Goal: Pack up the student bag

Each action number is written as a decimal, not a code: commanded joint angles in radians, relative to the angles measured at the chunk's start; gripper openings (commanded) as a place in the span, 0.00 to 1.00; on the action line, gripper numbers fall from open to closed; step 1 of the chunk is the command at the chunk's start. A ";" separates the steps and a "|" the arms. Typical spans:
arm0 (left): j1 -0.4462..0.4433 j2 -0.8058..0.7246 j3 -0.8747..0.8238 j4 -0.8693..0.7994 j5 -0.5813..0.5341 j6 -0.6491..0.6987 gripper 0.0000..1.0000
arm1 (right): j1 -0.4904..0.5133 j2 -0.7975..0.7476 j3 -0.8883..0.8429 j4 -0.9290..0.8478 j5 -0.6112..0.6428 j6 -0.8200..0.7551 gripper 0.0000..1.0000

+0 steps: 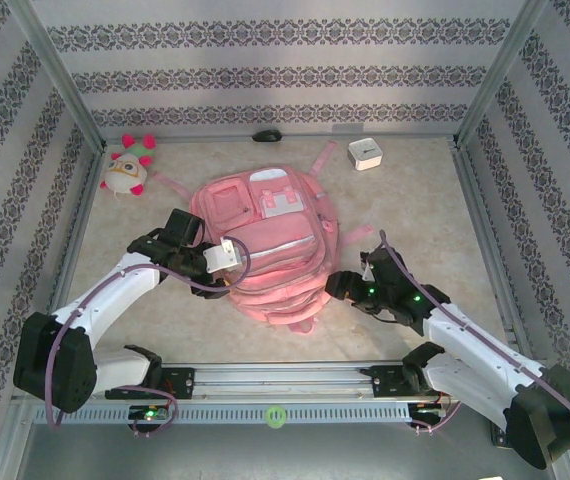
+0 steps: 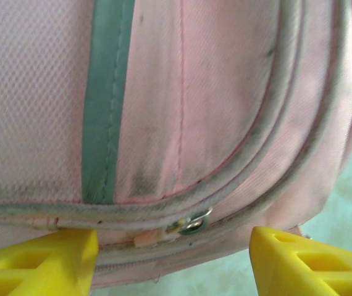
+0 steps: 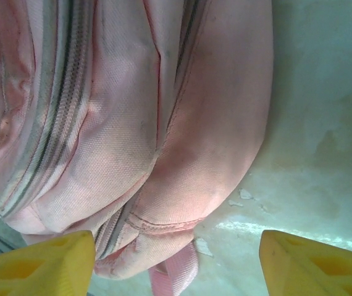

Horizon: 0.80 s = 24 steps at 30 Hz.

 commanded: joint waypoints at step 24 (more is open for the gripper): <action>-0.123 -0.057 -0.079 0.128 0.217 -0.371 0.03 | 0.154 0.064 -0.105 0.448 0.139 0.258 0.35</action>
